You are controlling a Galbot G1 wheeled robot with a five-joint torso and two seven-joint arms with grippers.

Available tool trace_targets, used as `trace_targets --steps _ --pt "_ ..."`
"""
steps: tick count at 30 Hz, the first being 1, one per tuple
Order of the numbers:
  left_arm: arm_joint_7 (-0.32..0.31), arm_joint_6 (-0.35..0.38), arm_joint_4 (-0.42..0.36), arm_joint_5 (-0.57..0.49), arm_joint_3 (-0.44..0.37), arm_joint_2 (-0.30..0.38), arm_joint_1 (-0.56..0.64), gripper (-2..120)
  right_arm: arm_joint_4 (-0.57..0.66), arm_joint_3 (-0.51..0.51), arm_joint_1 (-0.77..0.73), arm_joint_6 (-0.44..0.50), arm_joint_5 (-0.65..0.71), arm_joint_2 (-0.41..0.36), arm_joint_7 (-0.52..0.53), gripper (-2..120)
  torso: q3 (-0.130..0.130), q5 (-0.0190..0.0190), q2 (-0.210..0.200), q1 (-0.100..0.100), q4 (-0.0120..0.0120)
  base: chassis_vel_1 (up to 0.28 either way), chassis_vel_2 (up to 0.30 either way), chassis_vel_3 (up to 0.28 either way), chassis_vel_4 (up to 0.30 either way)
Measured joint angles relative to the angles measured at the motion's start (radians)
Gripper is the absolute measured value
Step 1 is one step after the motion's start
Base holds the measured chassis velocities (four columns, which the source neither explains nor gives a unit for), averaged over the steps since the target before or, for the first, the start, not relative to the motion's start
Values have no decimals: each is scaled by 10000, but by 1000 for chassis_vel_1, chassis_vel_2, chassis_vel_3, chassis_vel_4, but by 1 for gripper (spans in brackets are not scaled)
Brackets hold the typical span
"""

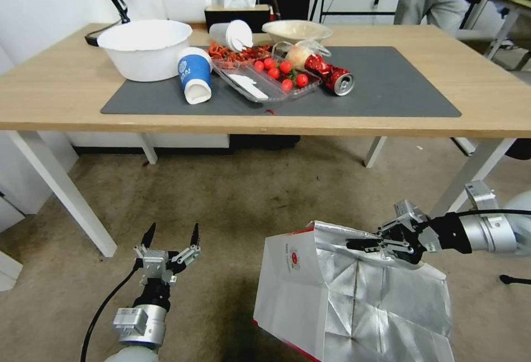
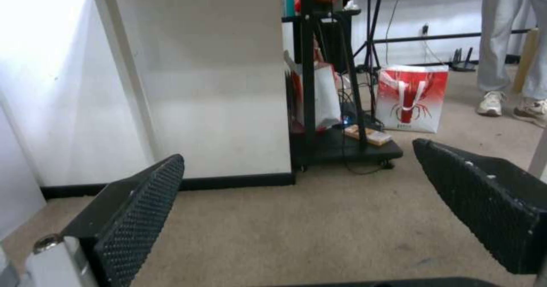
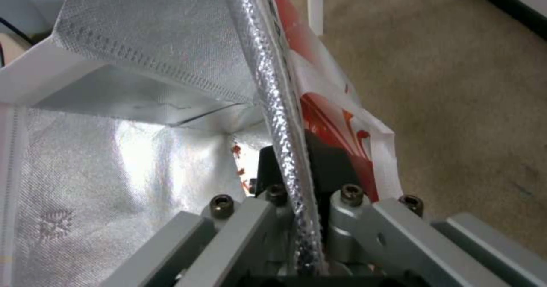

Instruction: Pick up the food delivery bag from the floor and place it on the table.

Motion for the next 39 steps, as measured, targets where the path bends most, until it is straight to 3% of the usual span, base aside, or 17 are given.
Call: trace_targets --steps 39 --pt "20 27 7 10 -29 30 -28 100 41 35 -1 -32 -5 9 -119 0 1001 -1 1539 536 -1 0 0 0 0"
